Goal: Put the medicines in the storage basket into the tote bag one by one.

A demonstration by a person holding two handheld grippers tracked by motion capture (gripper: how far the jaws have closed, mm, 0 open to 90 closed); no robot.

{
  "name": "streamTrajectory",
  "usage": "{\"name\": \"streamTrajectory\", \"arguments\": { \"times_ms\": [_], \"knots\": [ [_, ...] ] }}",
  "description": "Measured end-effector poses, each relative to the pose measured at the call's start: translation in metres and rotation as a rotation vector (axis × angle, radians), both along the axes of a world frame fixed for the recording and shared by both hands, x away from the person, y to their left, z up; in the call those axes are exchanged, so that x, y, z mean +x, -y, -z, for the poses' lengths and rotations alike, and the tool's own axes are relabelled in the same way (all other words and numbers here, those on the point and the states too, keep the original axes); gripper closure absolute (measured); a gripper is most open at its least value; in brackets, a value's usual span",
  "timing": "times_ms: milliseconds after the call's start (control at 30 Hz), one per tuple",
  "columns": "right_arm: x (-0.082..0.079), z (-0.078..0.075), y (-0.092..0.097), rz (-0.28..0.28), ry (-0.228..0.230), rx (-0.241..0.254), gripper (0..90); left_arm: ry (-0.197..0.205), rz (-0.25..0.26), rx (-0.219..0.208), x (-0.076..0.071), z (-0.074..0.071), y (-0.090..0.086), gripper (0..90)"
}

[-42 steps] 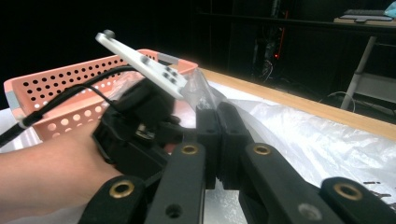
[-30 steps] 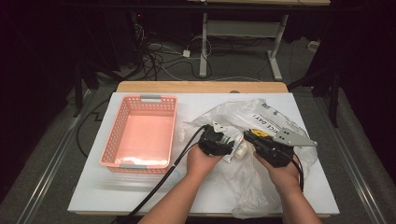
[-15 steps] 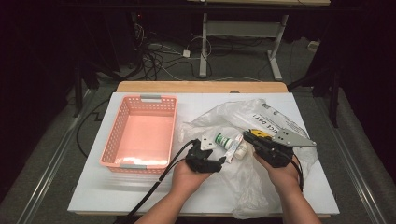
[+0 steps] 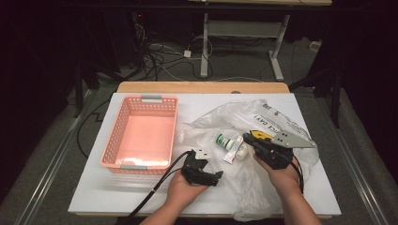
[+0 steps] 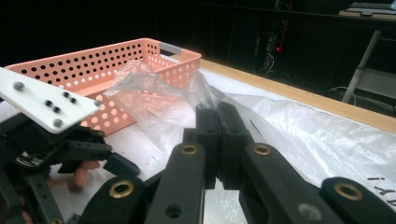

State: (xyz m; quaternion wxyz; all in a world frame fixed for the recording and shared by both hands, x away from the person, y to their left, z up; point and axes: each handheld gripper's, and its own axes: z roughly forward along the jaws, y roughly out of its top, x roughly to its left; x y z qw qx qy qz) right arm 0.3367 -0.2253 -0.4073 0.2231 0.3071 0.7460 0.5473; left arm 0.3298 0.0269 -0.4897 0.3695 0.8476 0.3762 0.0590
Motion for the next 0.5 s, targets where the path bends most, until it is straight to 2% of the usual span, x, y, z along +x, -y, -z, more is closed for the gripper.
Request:
{"name": "streamTrajectory", "arguments": {
  "times_ms": [67, 167, 233, 300, 367, 433, 500],
  "knots": [
    [-0.001, 0.000, 0.001, 0.004, -0.003, 0.001, 90.0, 0.057, -0.003, 0.086, -0.005, 0.000, 0.009, 22.5],
    [-0.002, 0.001, 0.003, 0.007, -0.004, 0.000, 90.0, 0.067, 0.012, 0.076, -0.010, 0.000, 0.012, 36.8],
    [-0.003, 0.001, 0.004, 0.015, -0.007, 0.000, 90.0, 0.078, 0.040, 0.070, -0.013, 0.000, 0.012, 48.8],
    [-0.004, 0.002, 0.006, 0.021, -0.012, -0.002, 90.0, 0.071, 0.042, 0.058, -0.012, 0.000, 0.012, 55.5],
    [-0.006, 0.004, 0.008, 0.029, -0.021, 0.003, 90.0, 0.066, 0.034, 0.044, -0.011, 0.001, 0.010, 66.3],
    [-0.008, 0.004, 0.009, 0.033, -0.025, 0.000, 90.0, 0.072, 0.043, 0.047, -0.011, 0.001, 0.011, 77.7],
    [-0.010, 0.005, 0.010, 0.033, -0.031, -0.001, 90.0, 0.079, 0.050, 0.051, -0.012, 0.001, 0.012, 84.7]
  ]
}}
